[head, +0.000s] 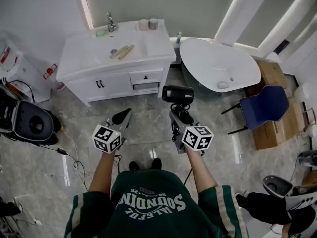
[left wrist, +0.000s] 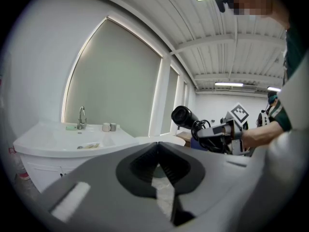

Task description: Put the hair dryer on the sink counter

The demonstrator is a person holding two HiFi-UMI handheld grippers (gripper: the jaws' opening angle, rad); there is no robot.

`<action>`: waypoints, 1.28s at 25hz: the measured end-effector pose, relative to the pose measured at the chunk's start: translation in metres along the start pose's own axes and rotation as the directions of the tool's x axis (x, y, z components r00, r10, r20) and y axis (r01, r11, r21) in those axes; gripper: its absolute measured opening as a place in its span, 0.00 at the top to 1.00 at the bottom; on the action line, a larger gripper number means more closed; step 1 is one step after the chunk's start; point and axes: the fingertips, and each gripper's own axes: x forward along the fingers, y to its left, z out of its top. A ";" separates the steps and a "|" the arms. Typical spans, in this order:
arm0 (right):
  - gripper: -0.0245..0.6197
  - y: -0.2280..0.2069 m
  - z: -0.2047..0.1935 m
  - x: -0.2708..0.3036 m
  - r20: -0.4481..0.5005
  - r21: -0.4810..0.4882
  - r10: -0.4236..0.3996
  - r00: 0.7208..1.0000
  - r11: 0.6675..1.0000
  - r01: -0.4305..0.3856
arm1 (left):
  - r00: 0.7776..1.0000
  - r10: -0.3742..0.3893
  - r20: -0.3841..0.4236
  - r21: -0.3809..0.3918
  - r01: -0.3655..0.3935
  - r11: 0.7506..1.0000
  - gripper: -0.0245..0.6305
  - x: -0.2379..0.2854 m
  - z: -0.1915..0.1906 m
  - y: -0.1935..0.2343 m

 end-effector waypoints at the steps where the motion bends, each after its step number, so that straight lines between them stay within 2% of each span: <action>1: 0.66 -0.003 0.001 0.000 0.000 -0.001 0.001 1.000 1.000 -0.001 | 1.000 0.001 0.001 0.001 -0.001 1.000 0.88 0.002 0.000 -0.001; 21: 0.66 -0.046 0.007 0.006 -0.049 0.001 0.071 0.996 0.997 -0.071 | 0.996 0.085 -0.004 -0.006 -0.085 0.996 0.88 0.032 -0.003 -0.014; 27: 0.66 -0.052 0.013 0.021 -0.056 -0.011 0.077 0.995 0.997 -0.078 | 0.996 0.086 -0.005 -0.005 -0.086 0.996 0.88 0.048 0.001 -0.003; 32: 0.66 -0.062 0.021 0.045 -0.050 -0.012 0.069 0.996 0.997 -0.070 | 0.998 0.059 -0.018 0.001 -0.059 0.998 0.88 0.072 0.002 0.015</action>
